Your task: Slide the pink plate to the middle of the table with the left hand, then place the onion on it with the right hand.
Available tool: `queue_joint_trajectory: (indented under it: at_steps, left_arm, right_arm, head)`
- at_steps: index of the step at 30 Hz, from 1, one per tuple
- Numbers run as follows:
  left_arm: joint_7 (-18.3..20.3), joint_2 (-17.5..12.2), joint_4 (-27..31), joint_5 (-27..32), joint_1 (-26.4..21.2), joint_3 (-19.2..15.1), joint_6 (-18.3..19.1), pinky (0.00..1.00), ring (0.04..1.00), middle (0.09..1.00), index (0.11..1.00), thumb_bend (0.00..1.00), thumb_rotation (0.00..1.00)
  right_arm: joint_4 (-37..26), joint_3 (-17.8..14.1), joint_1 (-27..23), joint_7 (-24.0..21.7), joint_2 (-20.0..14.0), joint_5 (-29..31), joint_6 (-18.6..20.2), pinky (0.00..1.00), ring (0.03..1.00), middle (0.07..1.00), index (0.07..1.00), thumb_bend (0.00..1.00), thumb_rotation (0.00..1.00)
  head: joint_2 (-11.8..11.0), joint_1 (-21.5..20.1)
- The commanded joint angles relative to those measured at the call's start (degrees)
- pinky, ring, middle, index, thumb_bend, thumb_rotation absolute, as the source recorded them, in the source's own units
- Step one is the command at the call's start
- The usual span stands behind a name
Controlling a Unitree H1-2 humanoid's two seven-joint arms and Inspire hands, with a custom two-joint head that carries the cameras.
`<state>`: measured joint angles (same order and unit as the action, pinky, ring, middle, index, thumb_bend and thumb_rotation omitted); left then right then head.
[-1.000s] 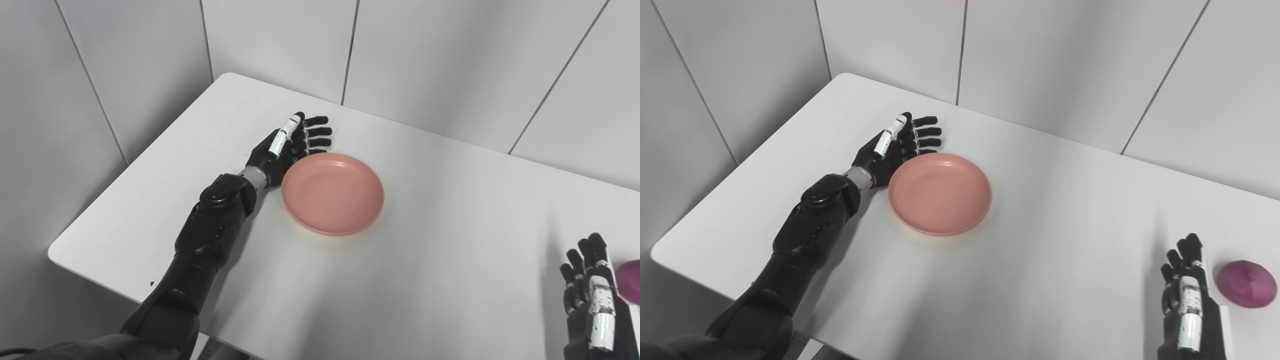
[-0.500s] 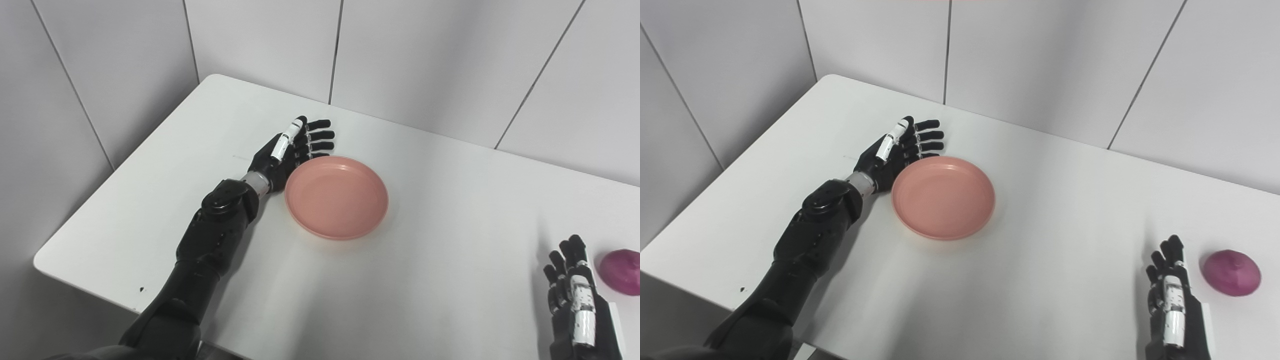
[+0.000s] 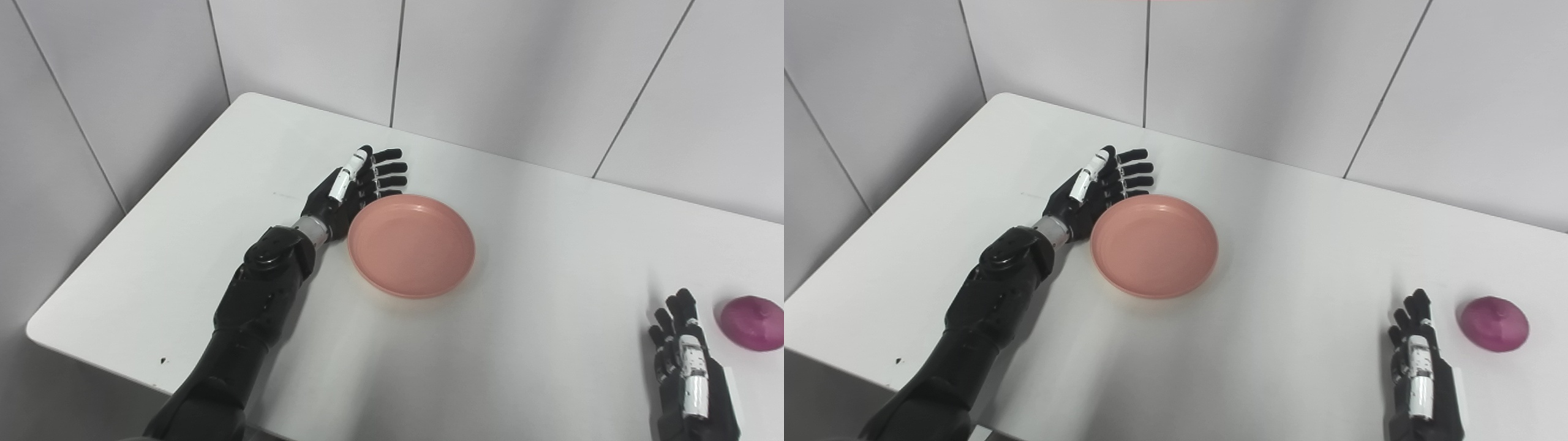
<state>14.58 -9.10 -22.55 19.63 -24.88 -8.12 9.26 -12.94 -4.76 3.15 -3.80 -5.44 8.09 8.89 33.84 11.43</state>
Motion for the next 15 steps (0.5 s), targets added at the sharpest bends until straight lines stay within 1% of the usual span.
queue_joint_trajectory:
  at_steps: [1,8,15]
  left_arm:
    - [0.09,0.29,2.09,-0.07,-1.04,0.09,-0.82,0.72,0.757,0.767,0.745,0.31,1.0]
    - [0.85,0.67,1.95,-0.47,-0.89,1.11,-1.44,0.73,0.766,0.779,0.759,0.35,0.99]
    - [0.88,1.1,1.54,-1.04,-1.16,1.65,-1.56,0.72,0.759,0.767,0.751,0.37,0.99]
  right_arm:
    - [-1.14,-0.28,-1.02,0.26,0.39,0.03,-3.19,1.0,1.0,1.0,0.992,0.09,1.0]
    - [-0.09,0.07,-0.81,0.69,0.7,-1.65,-4.36,1.0,0.999,0.997,0.986,0.13,1.0]
    - [0.87,0.15,-0.81,0.56,0.98,-1.9,-5.7,1.0,0.987,0.989,0.975,0.14,1.0]
  head:
    - [0.02,-0.48]
    - [0.31,-2.85]
    - [0.59,-4.25]
